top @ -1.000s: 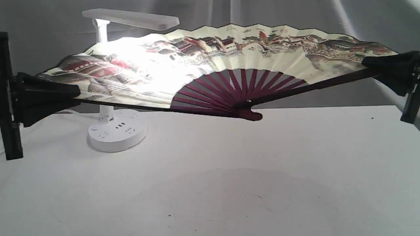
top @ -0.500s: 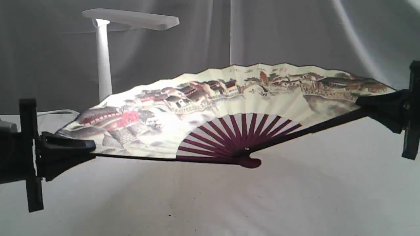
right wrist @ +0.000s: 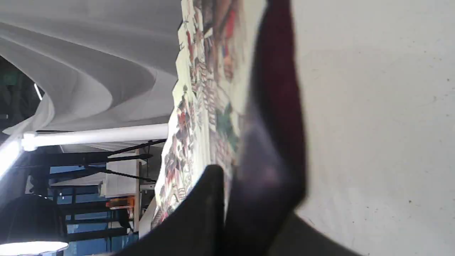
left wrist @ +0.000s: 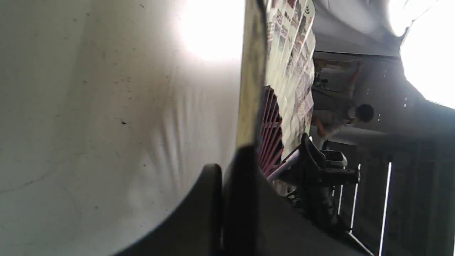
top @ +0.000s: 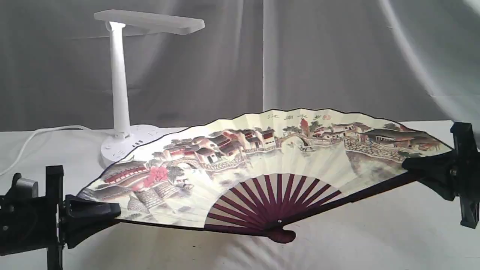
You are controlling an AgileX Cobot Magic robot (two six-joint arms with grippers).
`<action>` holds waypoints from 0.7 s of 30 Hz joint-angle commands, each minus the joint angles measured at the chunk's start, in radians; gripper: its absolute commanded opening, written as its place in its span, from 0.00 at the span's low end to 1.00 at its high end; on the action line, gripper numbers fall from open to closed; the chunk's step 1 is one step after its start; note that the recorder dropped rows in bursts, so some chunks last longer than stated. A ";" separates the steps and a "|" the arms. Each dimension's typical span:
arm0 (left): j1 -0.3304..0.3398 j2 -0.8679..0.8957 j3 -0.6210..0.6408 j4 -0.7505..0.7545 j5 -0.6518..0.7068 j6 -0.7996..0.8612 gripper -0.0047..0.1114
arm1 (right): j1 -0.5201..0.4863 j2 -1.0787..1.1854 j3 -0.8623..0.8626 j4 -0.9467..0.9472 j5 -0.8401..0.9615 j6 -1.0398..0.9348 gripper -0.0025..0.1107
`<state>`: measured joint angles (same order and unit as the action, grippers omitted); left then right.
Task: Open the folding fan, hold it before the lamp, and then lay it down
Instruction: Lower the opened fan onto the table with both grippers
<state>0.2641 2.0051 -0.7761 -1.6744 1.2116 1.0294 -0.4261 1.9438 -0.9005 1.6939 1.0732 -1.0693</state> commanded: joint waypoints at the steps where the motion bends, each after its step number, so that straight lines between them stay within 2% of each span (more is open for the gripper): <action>1: 0.026 0.008 0.027 -0.070 -0.217 0.125 0.04 | -0.023 0.034 0.007 0.050 -0.139 -0.114 0.02; 7: 0.028 0.010 0.070 -0.070 -0.289 0.201 0.04 | -0.023 0.141 0.007 0.050 -0.081 -0.163 0.02; 15: 0.028 0.013 0.071 -0.070 -0.355 0.208 0.04 | -0.023 0.216 0.007 0.050 -0.096 -0.224 0.02; 21: 0.027 0.096 0.071 -0.070 -0.368 0.208 0.04 | -0.023 0.228 0.007 0.050 -0.120 -0.235 0.02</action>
<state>0.2641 2.0772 -0.7025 -1.6989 1.1015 1.1728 -0.4237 2.1671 -0.8855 1.7277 1.1088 -1.2250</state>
